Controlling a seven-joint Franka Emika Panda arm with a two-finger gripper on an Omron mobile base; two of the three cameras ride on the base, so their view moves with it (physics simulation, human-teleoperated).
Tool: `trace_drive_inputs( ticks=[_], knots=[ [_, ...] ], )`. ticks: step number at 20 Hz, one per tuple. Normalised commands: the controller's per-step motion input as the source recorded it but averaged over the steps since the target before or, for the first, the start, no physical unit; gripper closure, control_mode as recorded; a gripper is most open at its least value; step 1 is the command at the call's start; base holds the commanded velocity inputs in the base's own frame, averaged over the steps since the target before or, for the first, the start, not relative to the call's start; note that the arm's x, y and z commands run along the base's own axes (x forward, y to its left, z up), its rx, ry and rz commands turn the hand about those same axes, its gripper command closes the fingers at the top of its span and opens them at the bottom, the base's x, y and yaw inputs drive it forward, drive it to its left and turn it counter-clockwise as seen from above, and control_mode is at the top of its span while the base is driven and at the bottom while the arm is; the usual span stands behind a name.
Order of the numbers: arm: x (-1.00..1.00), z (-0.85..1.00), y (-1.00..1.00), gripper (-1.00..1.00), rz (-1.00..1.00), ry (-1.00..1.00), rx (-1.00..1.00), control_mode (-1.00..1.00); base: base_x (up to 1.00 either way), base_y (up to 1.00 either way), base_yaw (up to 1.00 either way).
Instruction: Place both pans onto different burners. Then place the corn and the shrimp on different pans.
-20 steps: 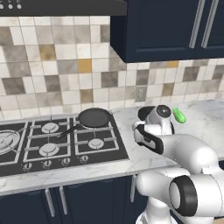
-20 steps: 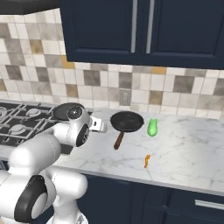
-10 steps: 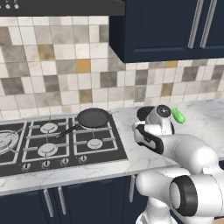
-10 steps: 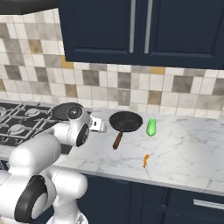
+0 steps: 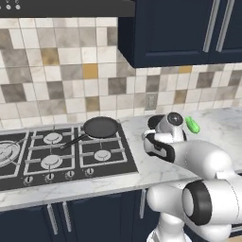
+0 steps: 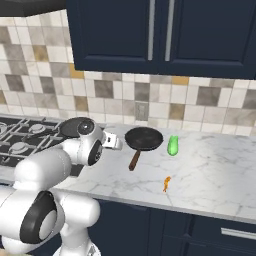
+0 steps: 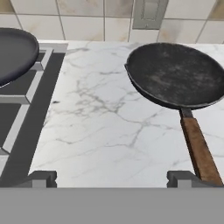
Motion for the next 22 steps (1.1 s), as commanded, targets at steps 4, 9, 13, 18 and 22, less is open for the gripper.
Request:
trace_drive_inputs(
  ticks=[4, 9, 13, 18, 22],
  knots=[
    [0.02, 0.00, -0.09, -1.00, 0.00, 0.00, -0.01, -1.00, 0.00, 0.00, 0.00],
    [0.00, 0.00, -0.30, -1.00, 0.00, 0.00, -0.02, -1.00, 0.00, 0.00, 0.00],
    [0.00, 0.00, -0.41, -1.00, 0.00, 0.00, -0.02, -1.00, 0.00, 0.00, 0.00],
    [0.00, 0.00, -0.35, -1.00, 0.00, 0.00, -0.01, -1.00, 0.00, 0.00, 0.00],
    [0.00, 0.00, -0.24, -1.00, 0.00, 0.00, -0.01, -1.00, 0.00, 0.00, 0.00]
  ],
)
